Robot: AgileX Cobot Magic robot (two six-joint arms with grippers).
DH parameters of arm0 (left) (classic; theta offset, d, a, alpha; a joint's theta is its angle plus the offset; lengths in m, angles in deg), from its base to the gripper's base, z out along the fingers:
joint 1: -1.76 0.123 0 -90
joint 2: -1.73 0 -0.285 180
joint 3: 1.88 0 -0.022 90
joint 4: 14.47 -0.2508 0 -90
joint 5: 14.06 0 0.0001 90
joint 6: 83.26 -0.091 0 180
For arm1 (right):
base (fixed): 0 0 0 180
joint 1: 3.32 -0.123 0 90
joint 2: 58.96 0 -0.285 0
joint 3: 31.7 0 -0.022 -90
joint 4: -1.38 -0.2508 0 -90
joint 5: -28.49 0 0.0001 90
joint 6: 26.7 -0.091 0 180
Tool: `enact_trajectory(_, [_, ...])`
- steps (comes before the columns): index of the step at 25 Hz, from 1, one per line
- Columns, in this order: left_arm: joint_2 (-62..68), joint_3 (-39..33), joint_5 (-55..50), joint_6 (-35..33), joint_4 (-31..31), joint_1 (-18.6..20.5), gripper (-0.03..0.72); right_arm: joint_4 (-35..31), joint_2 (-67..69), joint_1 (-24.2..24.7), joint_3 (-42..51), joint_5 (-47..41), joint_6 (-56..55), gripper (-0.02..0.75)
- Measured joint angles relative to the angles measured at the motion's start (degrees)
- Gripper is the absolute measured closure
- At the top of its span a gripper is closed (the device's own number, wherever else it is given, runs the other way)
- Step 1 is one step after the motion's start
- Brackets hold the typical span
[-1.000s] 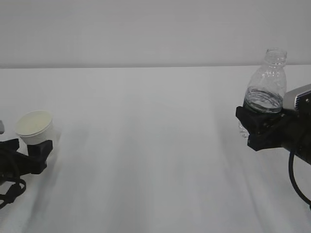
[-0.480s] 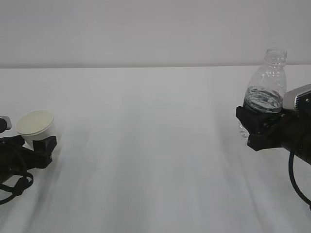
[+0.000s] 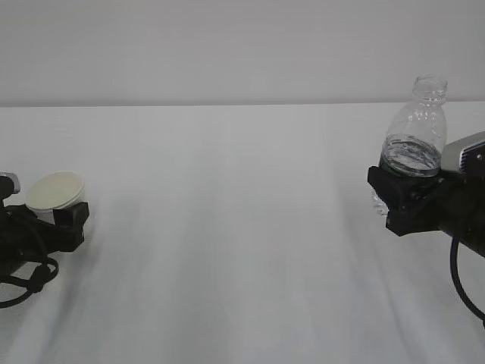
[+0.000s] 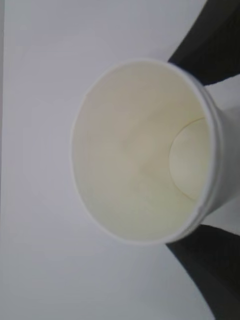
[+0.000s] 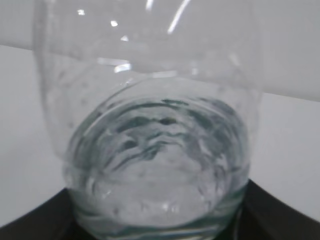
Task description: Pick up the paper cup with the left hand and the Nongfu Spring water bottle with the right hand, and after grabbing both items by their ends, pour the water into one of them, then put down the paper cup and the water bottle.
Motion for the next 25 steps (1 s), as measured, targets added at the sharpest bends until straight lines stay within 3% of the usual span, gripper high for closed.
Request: enact_trajectory(25, [5.3, 4.0, 0.0, 0.0, 0.5, 0.0, 0.097, 0.0, 0.0, 0.0, 0.0, 0.0, -0.1, 0.3])
